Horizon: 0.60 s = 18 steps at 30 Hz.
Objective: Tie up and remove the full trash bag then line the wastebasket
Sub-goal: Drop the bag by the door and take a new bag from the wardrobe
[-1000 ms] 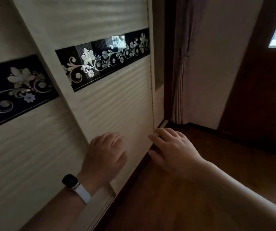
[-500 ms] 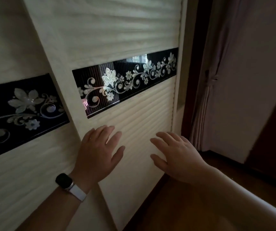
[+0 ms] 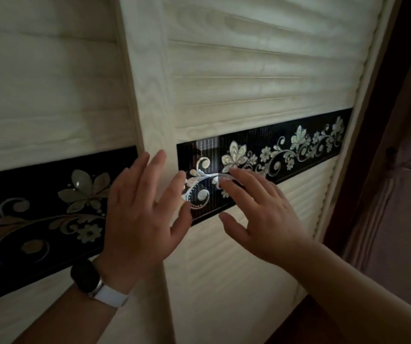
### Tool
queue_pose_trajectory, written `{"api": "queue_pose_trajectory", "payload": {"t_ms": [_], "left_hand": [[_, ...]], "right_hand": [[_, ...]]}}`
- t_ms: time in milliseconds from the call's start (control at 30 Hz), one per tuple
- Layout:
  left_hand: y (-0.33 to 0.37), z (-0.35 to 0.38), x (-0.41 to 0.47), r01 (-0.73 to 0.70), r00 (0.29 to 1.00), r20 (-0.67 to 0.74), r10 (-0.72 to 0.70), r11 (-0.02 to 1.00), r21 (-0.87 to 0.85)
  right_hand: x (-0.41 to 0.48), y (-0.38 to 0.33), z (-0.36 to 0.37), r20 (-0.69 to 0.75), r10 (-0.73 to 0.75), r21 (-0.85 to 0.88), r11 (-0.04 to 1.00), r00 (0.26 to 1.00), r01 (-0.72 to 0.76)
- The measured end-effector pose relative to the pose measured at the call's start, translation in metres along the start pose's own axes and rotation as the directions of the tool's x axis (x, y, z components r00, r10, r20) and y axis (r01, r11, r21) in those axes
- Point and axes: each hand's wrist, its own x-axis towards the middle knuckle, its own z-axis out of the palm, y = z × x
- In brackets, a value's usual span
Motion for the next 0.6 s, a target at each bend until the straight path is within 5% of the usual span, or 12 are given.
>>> {"api": "queue_pose_trajectory", "payload": {"t_ms": [600], "left_hand": [[-0.019, 0.068, 0.011, 0.007, 0.994, -0.106, -0.001, 0.999, 0.049]], "right_hand": [[0.079, 0.048, 0.132, -0.464, -0.224, -0.040, 0.972, 0.857, 0.232]]}}
